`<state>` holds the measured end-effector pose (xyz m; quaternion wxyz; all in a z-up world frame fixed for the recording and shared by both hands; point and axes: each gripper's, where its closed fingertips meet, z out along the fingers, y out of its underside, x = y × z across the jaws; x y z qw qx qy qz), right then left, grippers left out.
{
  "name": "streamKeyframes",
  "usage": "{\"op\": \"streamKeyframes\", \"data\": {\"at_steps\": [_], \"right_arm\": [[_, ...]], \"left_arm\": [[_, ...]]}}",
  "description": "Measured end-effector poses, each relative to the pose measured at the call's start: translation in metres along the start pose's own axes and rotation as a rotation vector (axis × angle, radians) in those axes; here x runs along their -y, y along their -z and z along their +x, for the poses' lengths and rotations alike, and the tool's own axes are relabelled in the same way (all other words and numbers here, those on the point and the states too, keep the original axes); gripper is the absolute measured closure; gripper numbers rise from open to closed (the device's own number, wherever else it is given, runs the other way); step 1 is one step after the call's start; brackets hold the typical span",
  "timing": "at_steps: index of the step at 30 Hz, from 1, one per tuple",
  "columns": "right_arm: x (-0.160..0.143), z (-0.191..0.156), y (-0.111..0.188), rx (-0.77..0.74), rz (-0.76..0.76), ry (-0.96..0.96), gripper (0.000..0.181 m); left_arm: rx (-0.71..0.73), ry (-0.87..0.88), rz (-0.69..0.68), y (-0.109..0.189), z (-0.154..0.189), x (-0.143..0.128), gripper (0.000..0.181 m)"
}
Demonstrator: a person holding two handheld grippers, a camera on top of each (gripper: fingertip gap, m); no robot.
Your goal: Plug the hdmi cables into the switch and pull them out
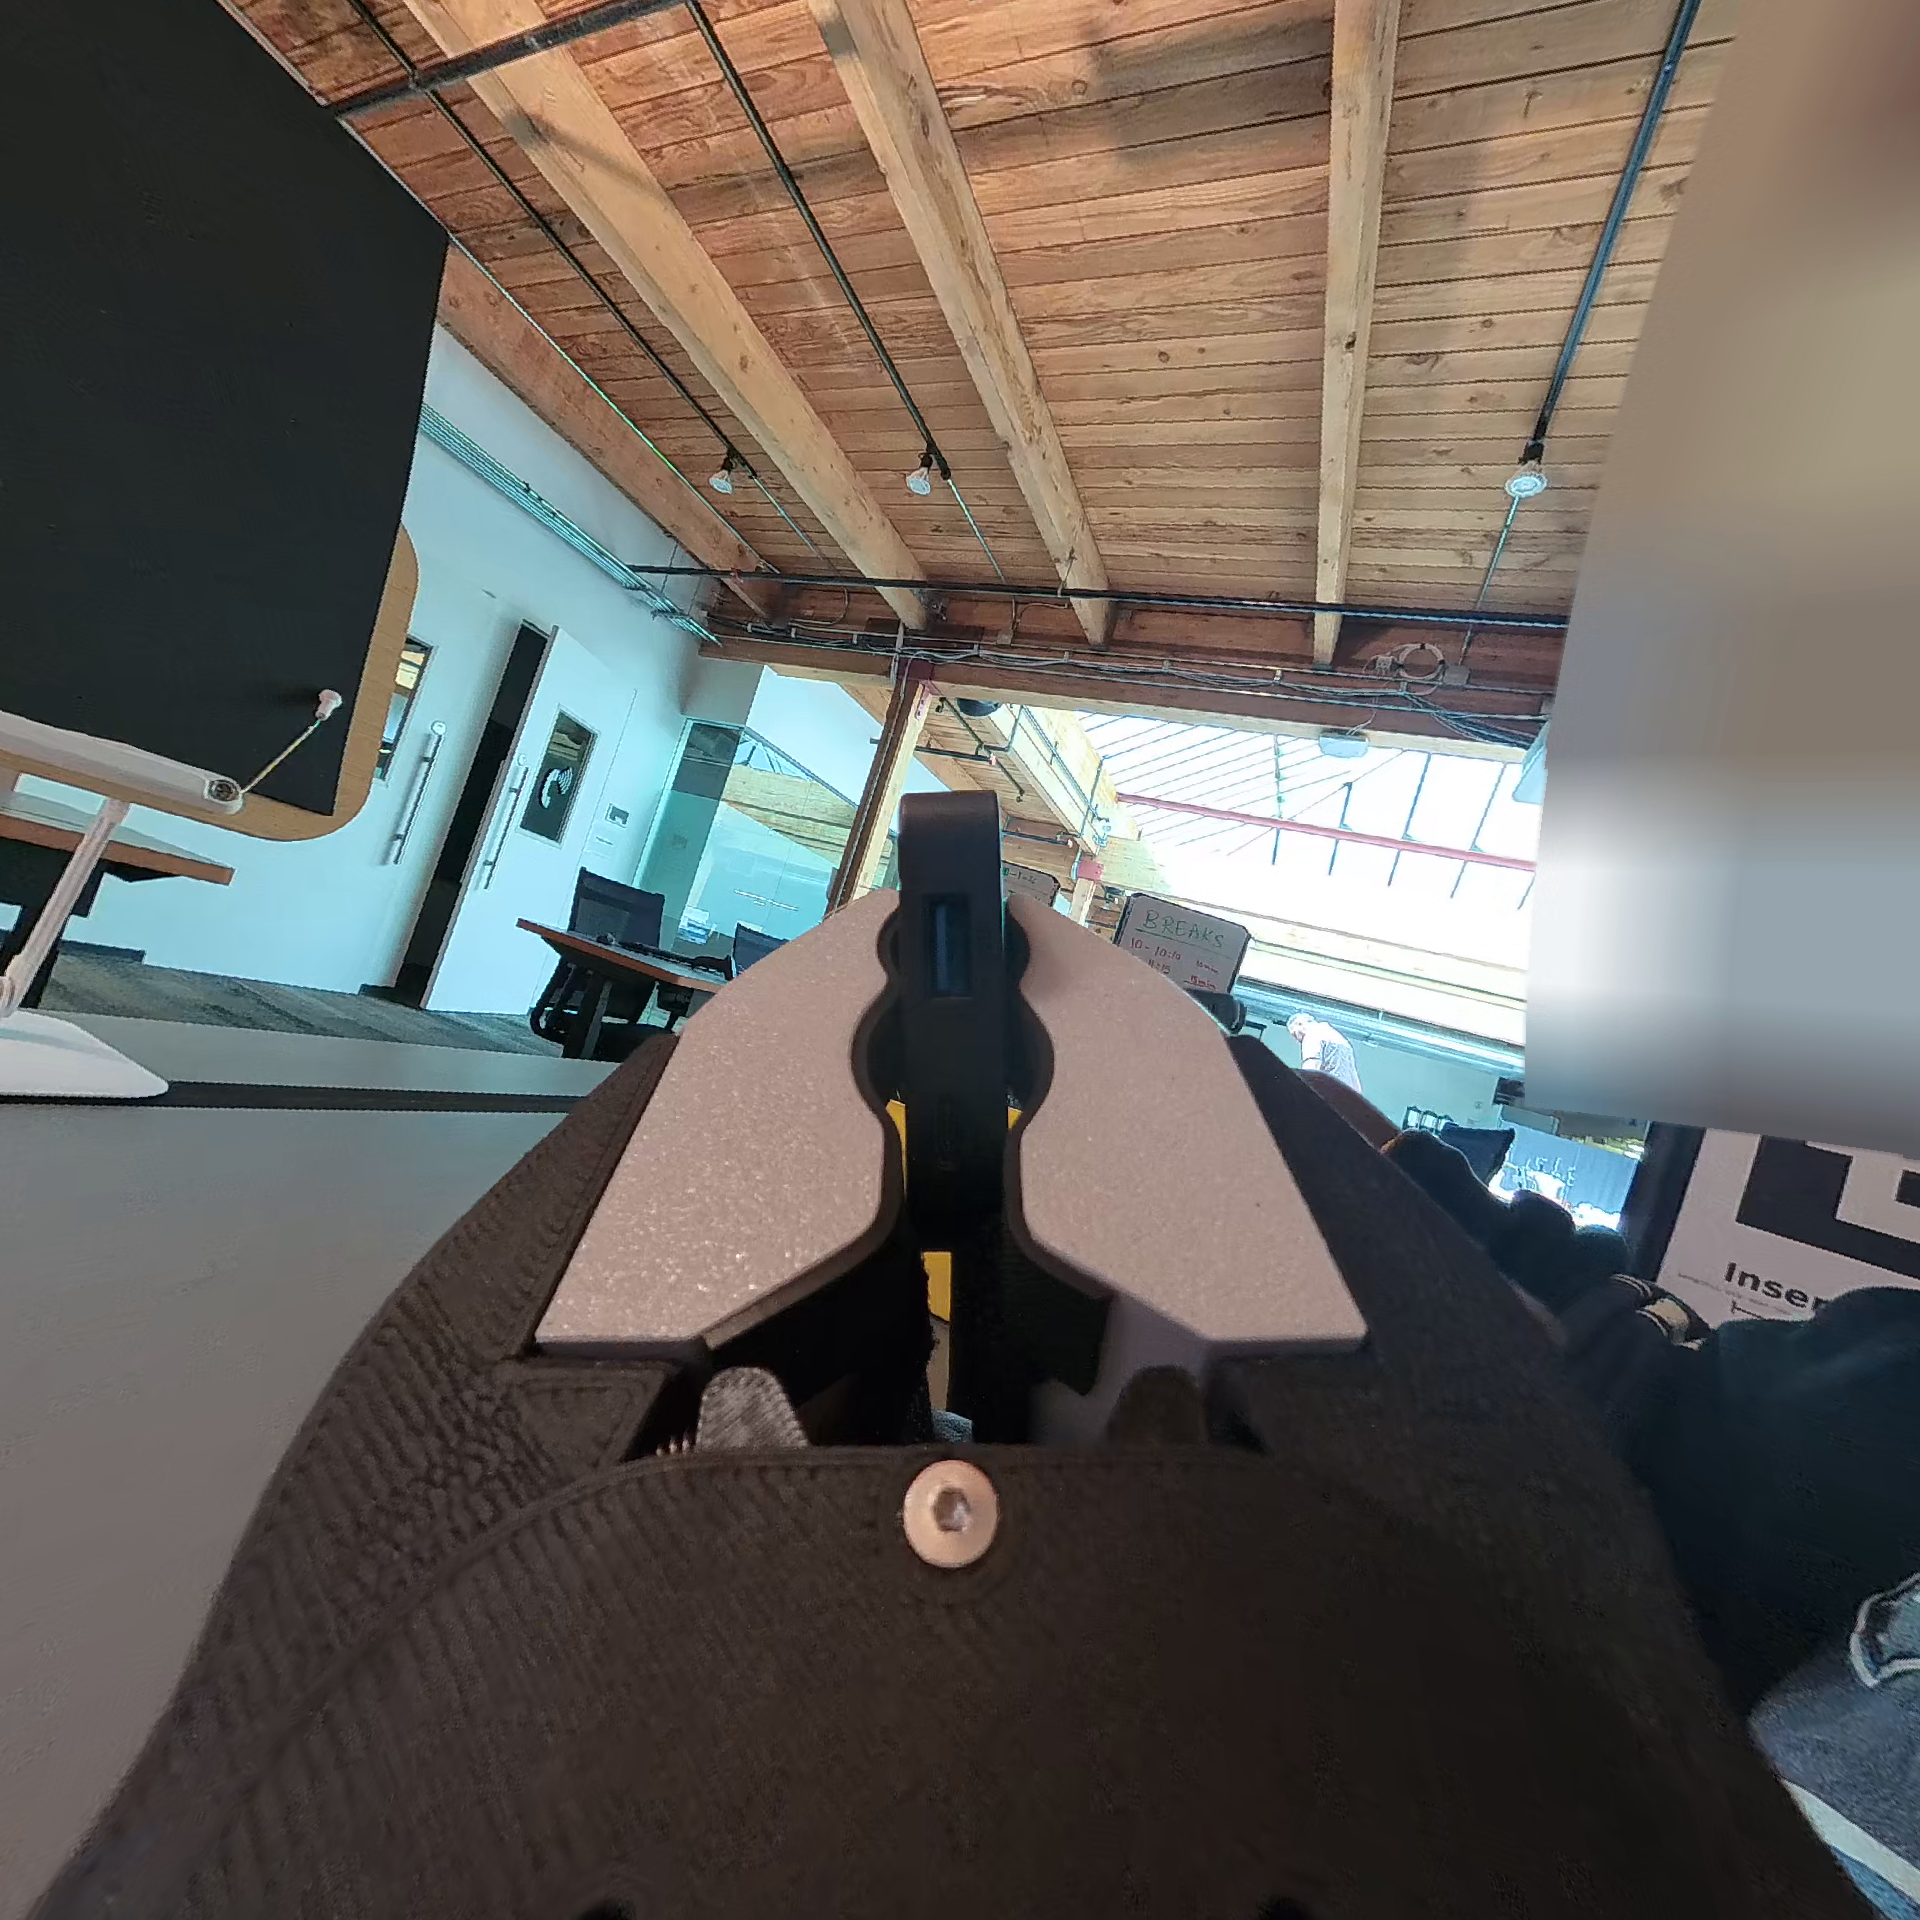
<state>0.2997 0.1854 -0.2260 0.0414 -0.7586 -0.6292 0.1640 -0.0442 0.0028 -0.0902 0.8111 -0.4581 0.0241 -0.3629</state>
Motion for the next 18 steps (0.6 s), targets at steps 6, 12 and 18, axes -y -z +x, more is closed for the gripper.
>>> {"op": "streamKeyframes", "data": {"at_steps": [6, 12, 18], "right_arm": [[0.027, -0.016, 0.025, 0.035, 0.212, 0.01, 0.076], [0.096, -0.021, 0.054, -0.014, 0.514, -0.002, 0.127], [0.118, 0.002, 0.013, -0.104, 0.343, -0.139, 0.17]], "left_arm": [[0.0, -0.002, -0.002, 0.0, 0.0, 0.0, 0.169], [-0.001, 0.001, -0.004, 0.0, 0.0, -0.001, 0.168], [0.0, -0.001, -0.001, 0.0, 0.0, 0.0, 0.168]]}}
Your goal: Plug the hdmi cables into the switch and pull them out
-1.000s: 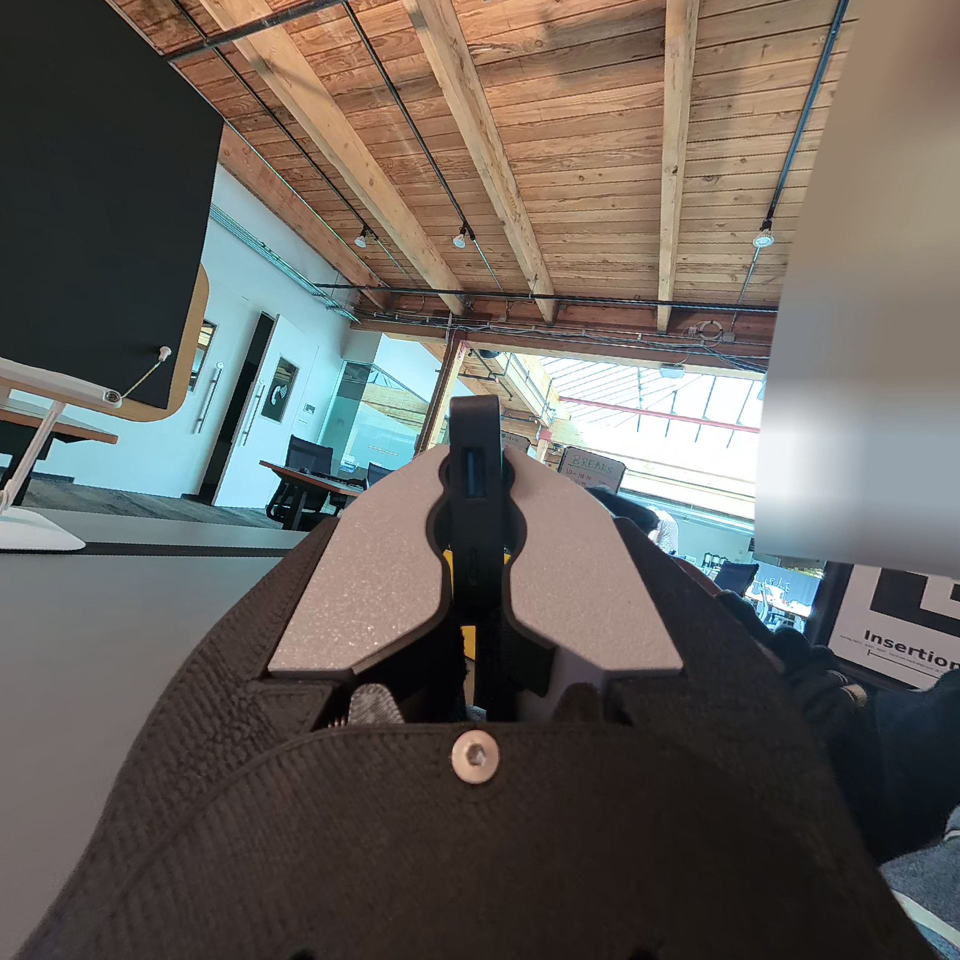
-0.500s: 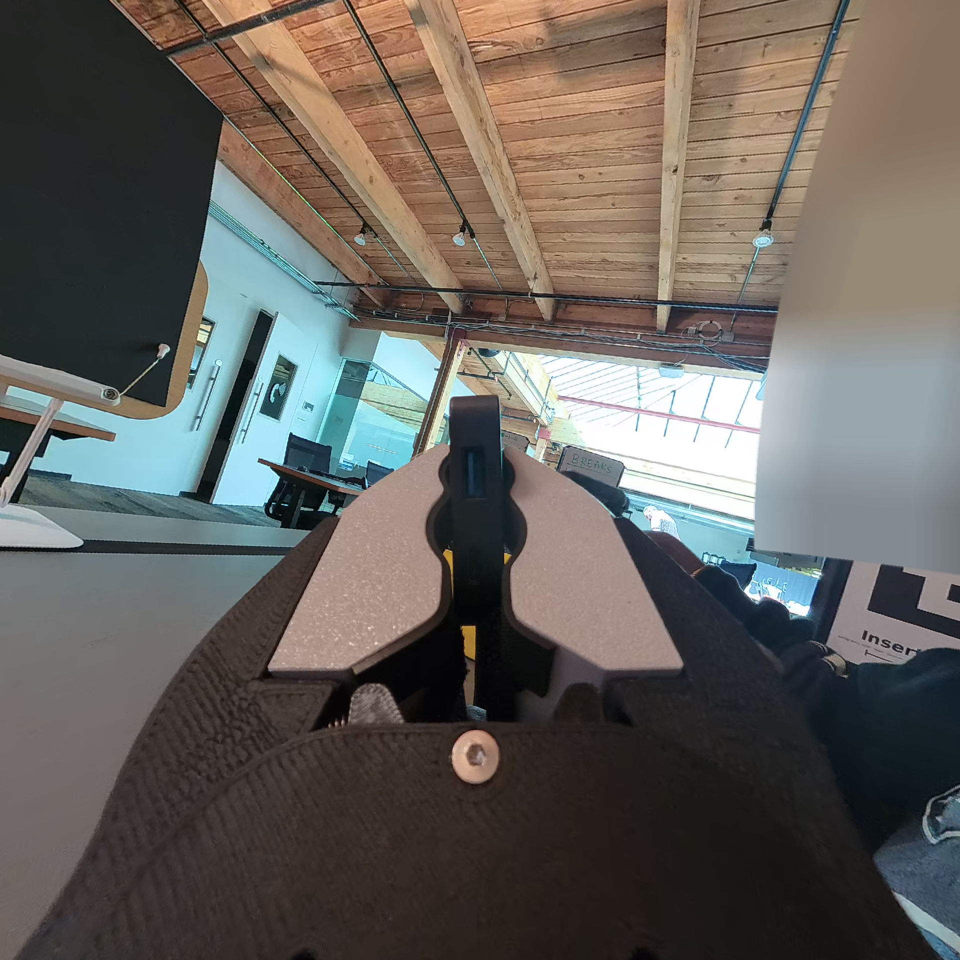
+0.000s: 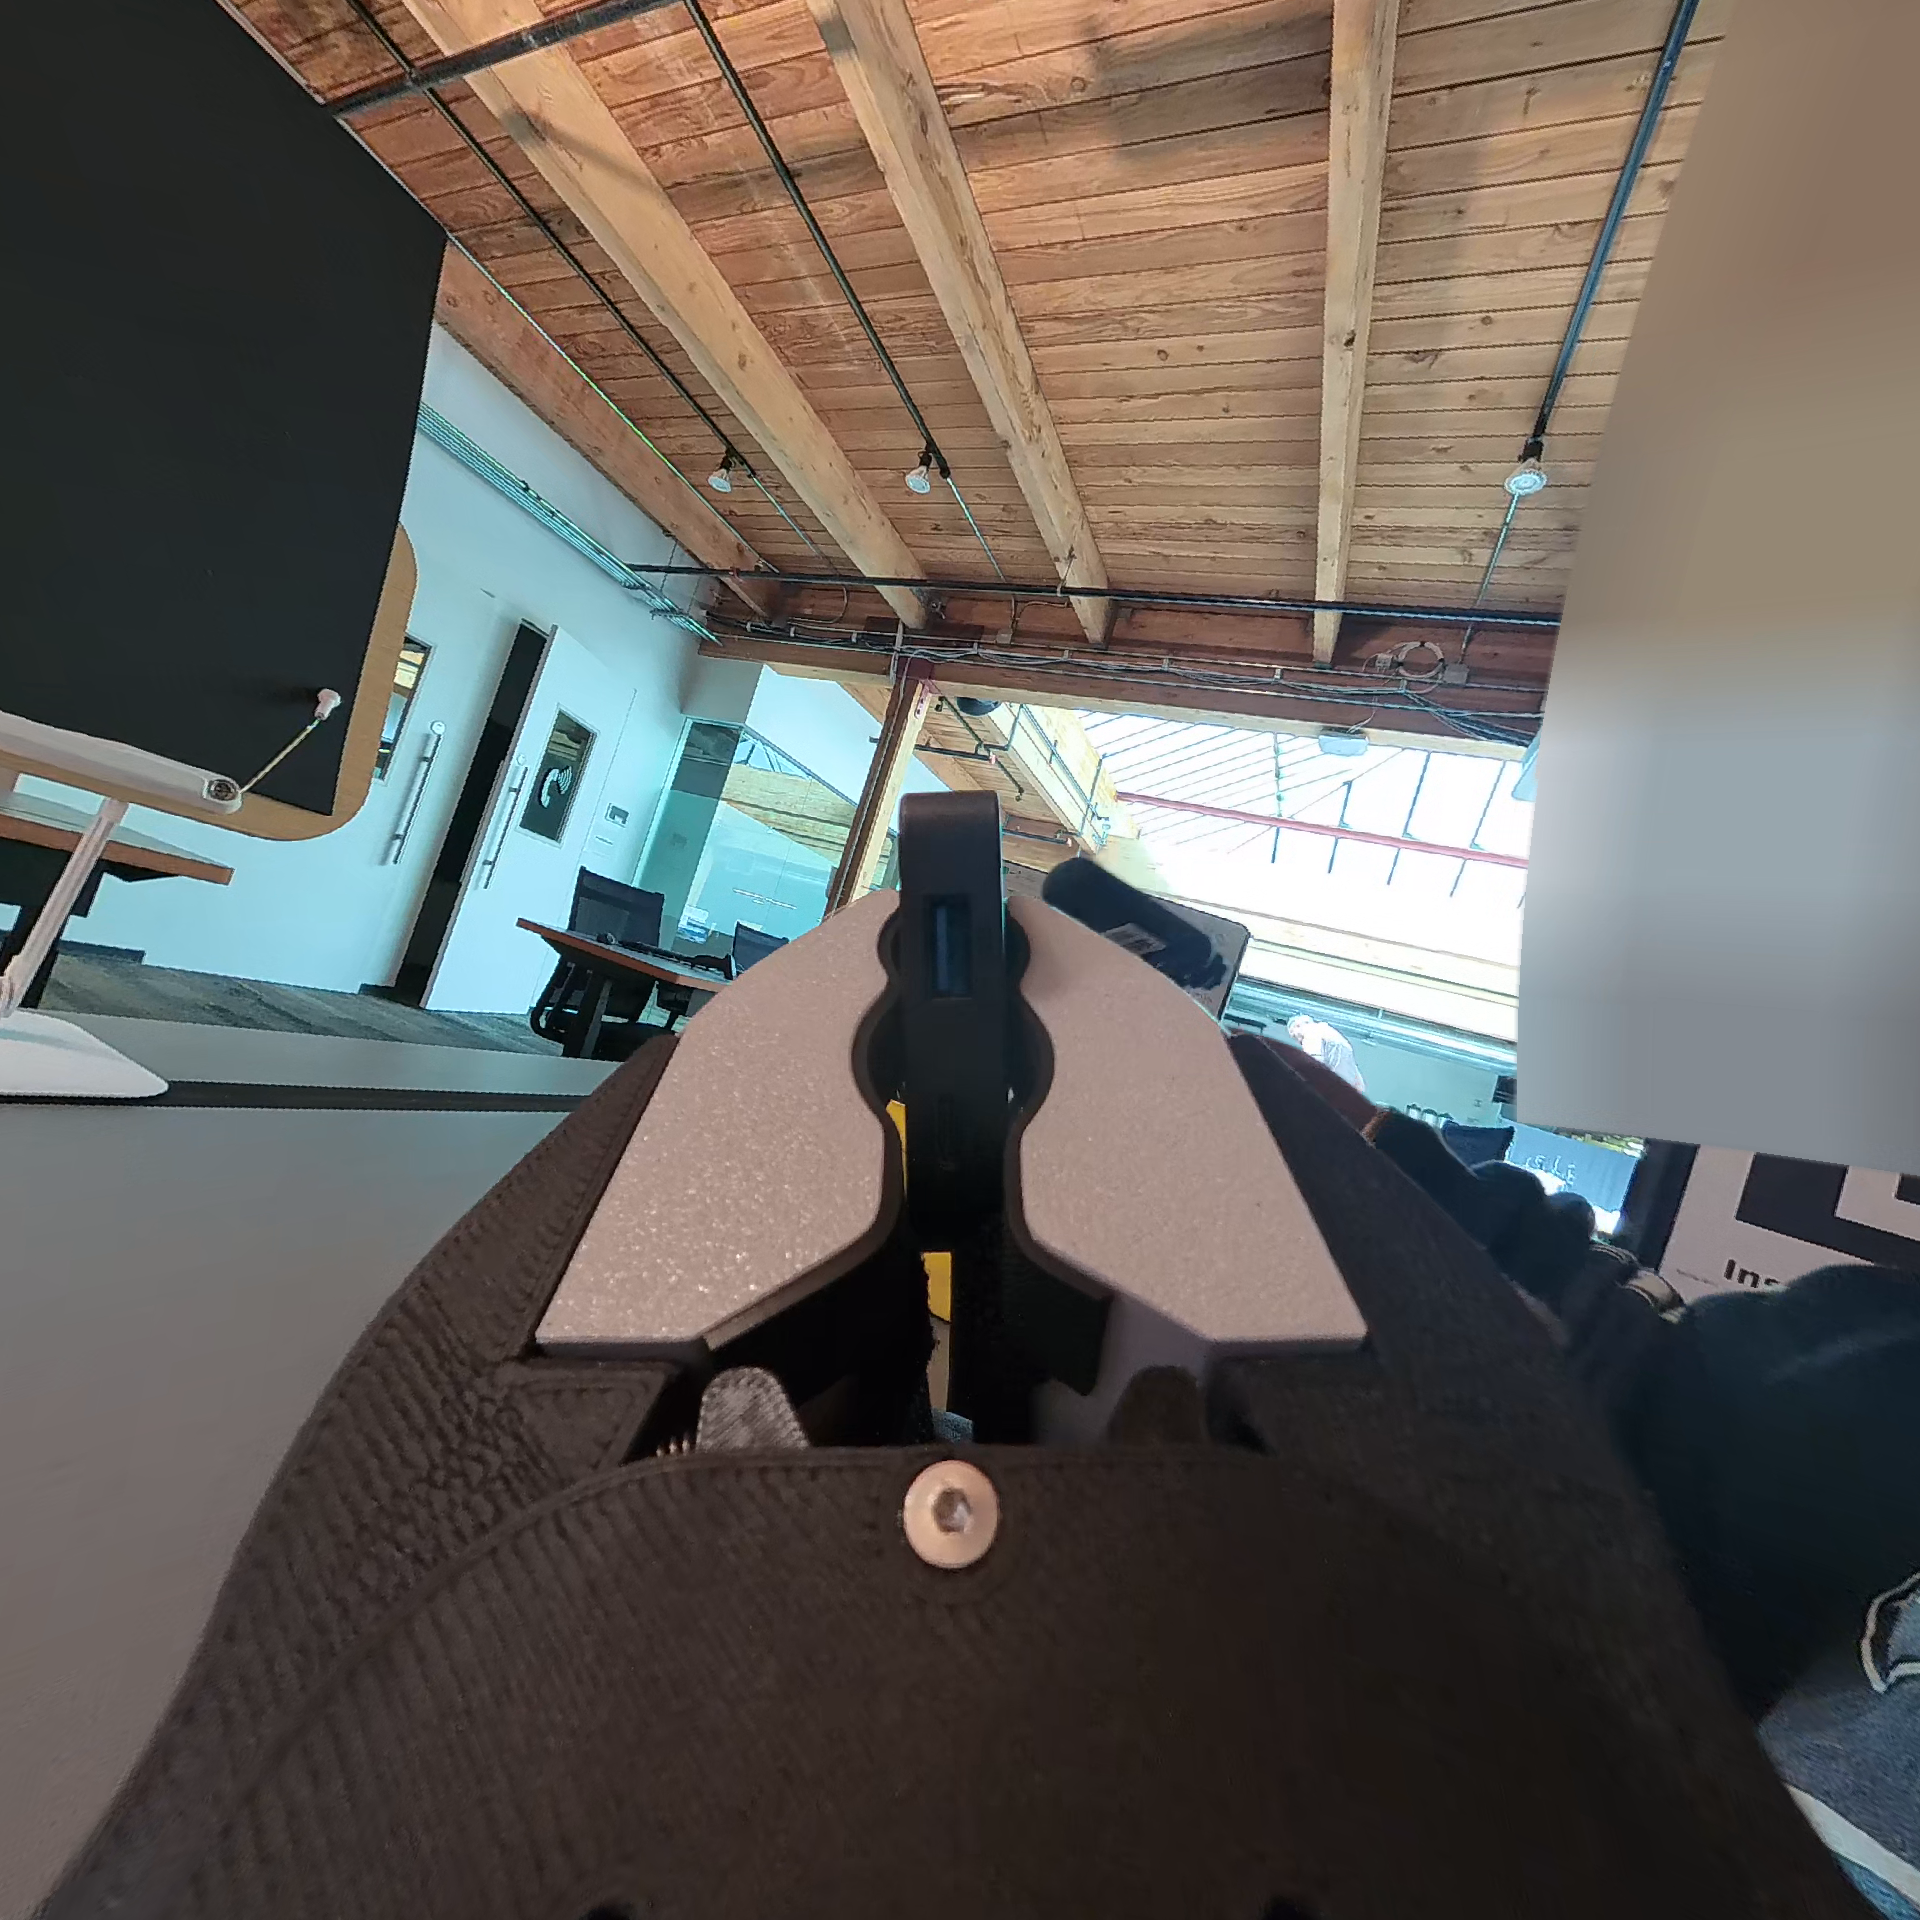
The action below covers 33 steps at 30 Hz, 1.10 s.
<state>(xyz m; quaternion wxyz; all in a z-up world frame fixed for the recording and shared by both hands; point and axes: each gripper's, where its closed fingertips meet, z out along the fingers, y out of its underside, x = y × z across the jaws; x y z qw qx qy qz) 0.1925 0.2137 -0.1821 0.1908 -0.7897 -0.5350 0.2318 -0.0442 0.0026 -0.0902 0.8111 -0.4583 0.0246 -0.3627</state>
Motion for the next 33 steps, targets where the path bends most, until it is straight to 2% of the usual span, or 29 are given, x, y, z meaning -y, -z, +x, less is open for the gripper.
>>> {"op": "streamKeyframes", "data": {"at_steps": [3, 5, 8, 10, 12, 16, 19, 23, 26, 33], "right_arm": [[-0.002, -0.001, 0.002, -0.013, -0.001, 0.09, 0.181], [-0.012, -0.007, 0.009, 0.013, -0.013, 0.135, 0.181], [-0.045, -0.002, 0.006, -0.009, -0.132, 0.167, 0.181], [-0.06, -0.01, -0.007, 0.051, -0.177, 0.145, 0.181], [-0.053, -0.009, -0.01, 0.057, -0.101, 0.047, 0.17], [-0.023, 0.016, 0.016, -0.003, 0.123, -0.151, 0.145], [0.005, 0.017, 0.03, 0.064, 0.287, -0.241, 0.142], [0.003, 0.005, 0.008, 0.102, 0.183, -0.252, 0.141], [-0.001, -0.002, -0.006, 0.119, 0.119, -0.209, 0.166], [-0.026, -0.013, 0.009, 0.026, 0.036, 0.068, 0.171]], "left_arm": [[0.002, 0.005, 0.004, 0.0, -0.001, 0.001, 0.168], [0.004, 0.008, 0.007, 0.001, -0.001, 0.001, 0.168], [-0.001, 0.012, 0.005, 0.001, 0.0, 0.001, 0.169], [-0.002, 0.008, 0.003, 0.001, 0.0, 0.0, 0.168], [0.002, 0.002, 0.001, 0.001, 0.0, 0.0, 0.167], [0.001, 0.006, -0.006, 0.0, -0.001, -0.001, 0.169], [0.002, 0.003, -0.004, 0.0, 0.0, -0.001, 0.168], [0.0, 0.004, -0.002, 0.001, 0.0, 0.0, 0.168], [0.001, 0.008, 0.0, 0.001, 0.0, 0.0, 0.168], [0.003, 0.009, 0.003, 0.001, -0.001, 0.001, 0.168]]}}
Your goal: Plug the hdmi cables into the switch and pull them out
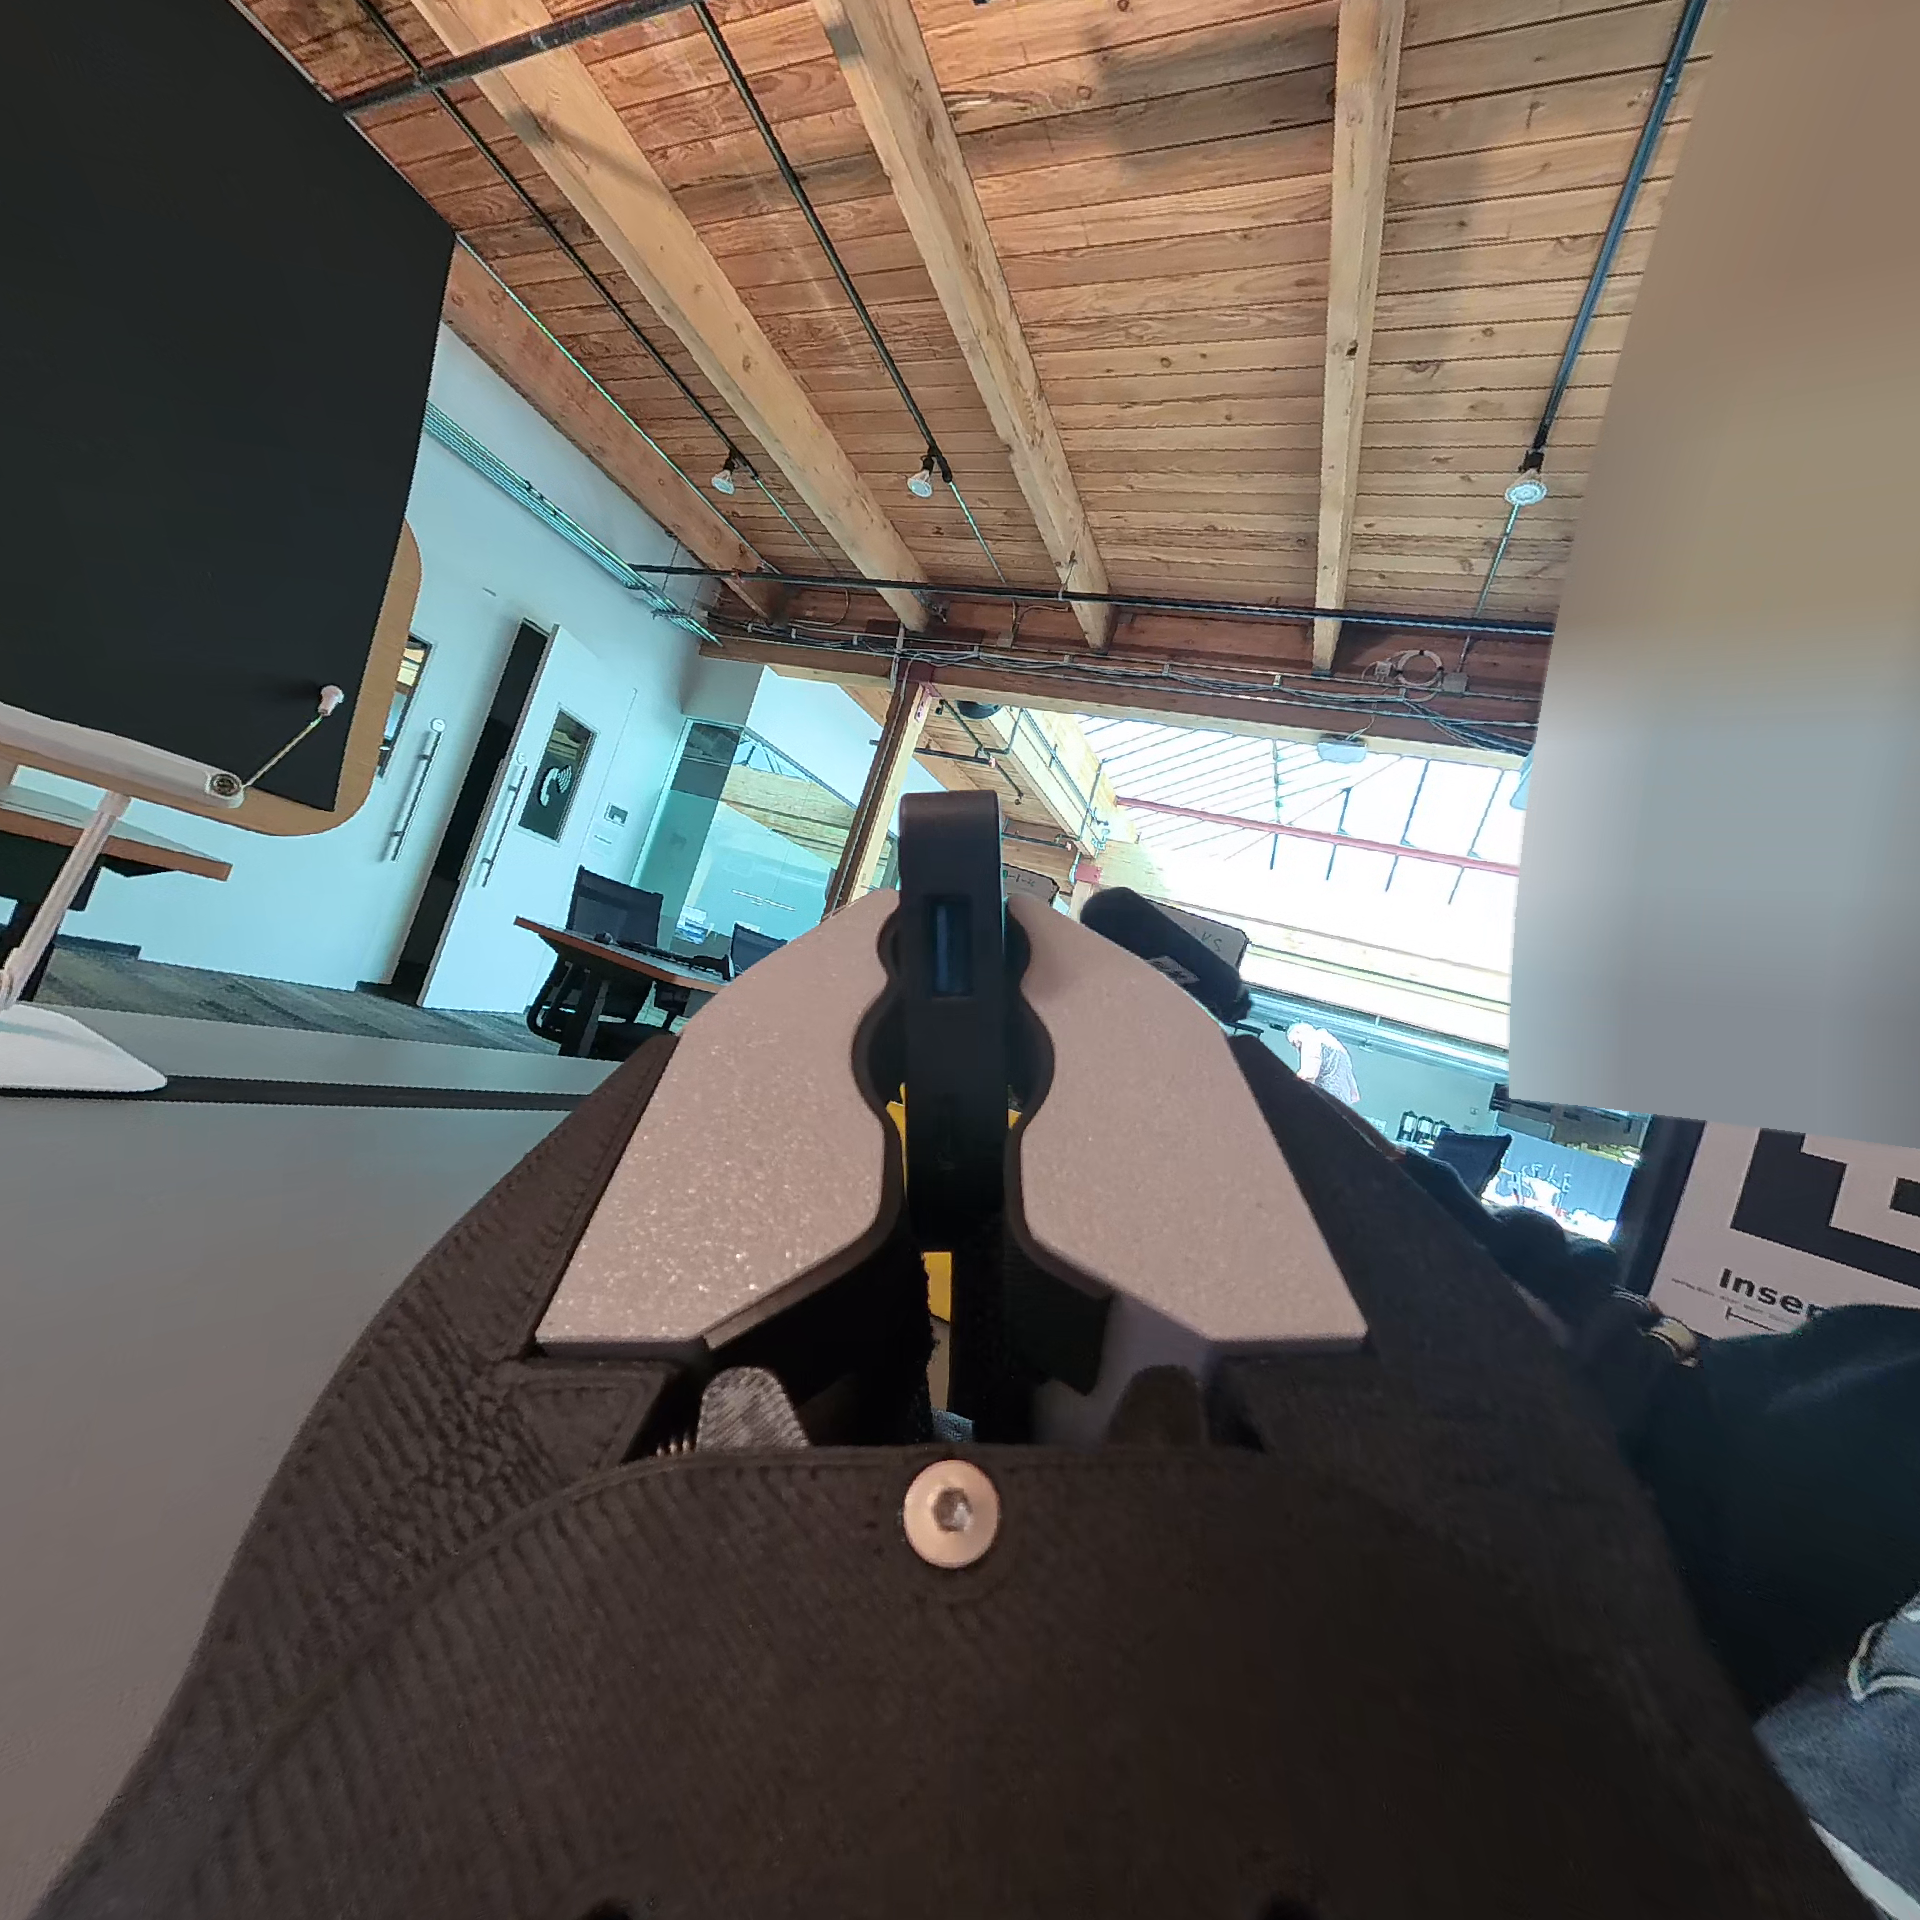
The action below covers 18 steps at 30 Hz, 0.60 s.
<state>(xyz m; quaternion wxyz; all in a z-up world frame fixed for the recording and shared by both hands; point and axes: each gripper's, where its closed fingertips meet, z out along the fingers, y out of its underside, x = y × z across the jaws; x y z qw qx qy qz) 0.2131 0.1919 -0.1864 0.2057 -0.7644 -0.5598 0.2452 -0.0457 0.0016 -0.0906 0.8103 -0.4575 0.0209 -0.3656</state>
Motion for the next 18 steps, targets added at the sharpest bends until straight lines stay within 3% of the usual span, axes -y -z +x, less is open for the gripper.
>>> {"op": "streamKeyframes", "data": {"at_steps": [7, 12, 18], "right_arm": [[-0.027, -0.011, -0.03, 0.012, -0.173, 0.081, 0.17], [-0.018, -0.016, -0.043, 0.075, -0.142, 0.091, 0.169], [-0.023, -0.012, -0.065, 0.049, -0.255, 0.201, 0.169]], "left_arm": [[-0.001, -0.016, -0.006, 0.0, 0.001, -0.001, 0.168], [-0.003, -0.023, -0.009, -0.001, 0.002, -0.002, 0.168], [-0.005, -0.022, -0.009, -0.001, 0.002, -0.002, 0.168]]}}
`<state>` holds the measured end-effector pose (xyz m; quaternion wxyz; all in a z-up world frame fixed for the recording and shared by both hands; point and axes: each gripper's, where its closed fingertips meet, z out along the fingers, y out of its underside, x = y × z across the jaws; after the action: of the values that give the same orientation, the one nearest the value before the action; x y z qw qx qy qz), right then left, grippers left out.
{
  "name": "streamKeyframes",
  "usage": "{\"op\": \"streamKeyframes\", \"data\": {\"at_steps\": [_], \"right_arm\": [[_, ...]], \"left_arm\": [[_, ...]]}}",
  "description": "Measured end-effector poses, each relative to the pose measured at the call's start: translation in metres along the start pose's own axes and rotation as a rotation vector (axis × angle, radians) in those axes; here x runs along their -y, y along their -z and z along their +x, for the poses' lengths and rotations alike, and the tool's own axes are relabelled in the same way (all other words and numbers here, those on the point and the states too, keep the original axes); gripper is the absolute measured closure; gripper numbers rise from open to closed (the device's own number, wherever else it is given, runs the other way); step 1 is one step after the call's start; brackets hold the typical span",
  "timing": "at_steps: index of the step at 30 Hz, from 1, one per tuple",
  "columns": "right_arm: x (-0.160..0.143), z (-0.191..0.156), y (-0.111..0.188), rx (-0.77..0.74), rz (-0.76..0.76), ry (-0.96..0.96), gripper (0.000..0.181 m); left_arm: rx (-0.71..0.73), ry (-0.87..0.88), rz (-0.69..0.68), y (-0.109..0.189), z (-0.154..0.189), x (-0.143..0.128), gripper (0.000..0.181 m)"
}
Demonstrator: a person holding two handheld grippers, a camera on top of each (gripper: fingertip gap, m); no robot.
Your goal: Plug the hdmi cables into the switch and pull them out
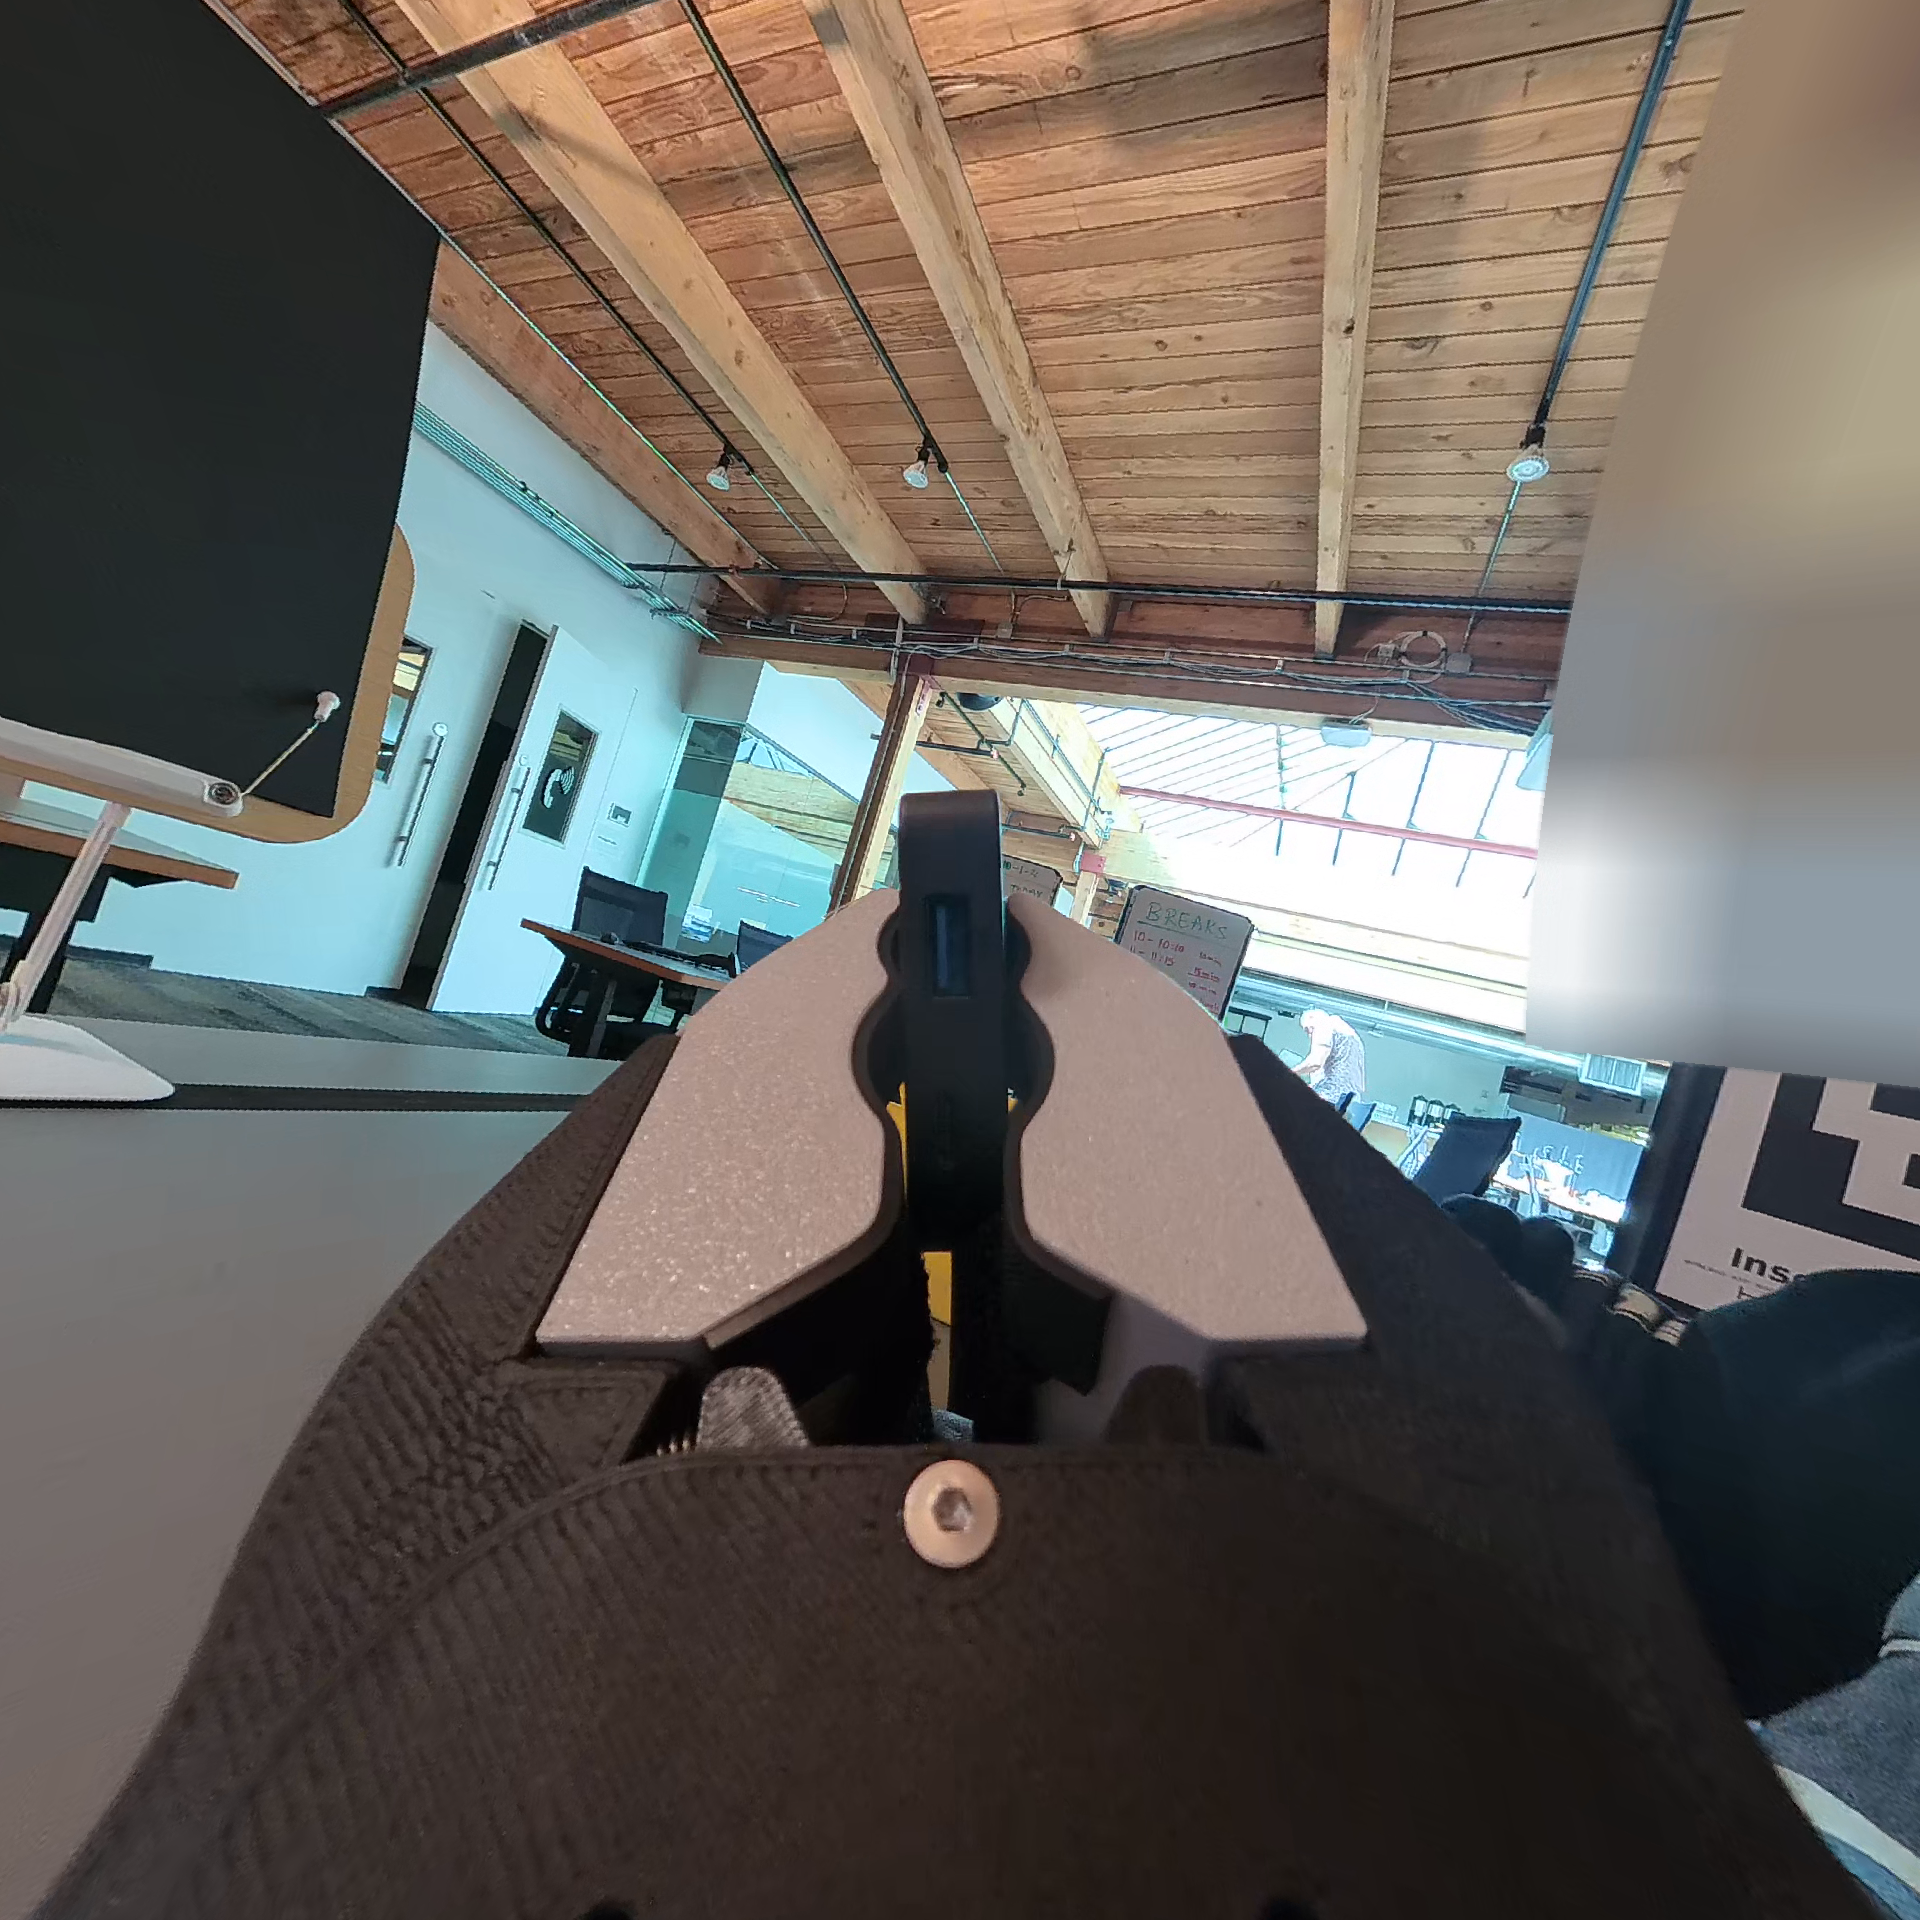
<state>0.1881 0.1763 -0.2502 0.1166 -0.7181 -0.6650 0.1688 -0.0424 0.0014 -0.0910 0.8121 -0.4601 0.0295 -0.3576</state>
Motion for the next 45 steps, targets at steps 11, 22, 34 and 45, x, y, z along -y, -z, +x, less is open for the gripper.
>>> {"op": "streamKeyframes", "data": {"at_steps": [11, 22, 34, 45], "right_arm": [[0.051, 0.017, -0.019, -0.139, 0.251, -0.256, 0.173], [0.109, 0.046, -0.028, -0.328, 0.407, -0.453, 0.17], [0.154, 0.01, 0.095, -0.415, 1.26, -0.106, 0.109], [0.193, -0.207, 0.124, 0.293, 1.848, 0.516, 0.074]], "left_arm": [[0.0, -0.006, -0.001, 0.001, 0.0, 0.0, 0.168], [-0.004, -0.025, -0.003, 0.002, 0.004, -0.001, 0.168], [-0.006, 0.046, -0.08, -0.001, -0.001, -0.016, 0.168], [-0.199, 0.104, 0.021, 0.005, 0.028, -0.001, 0.168]]}}
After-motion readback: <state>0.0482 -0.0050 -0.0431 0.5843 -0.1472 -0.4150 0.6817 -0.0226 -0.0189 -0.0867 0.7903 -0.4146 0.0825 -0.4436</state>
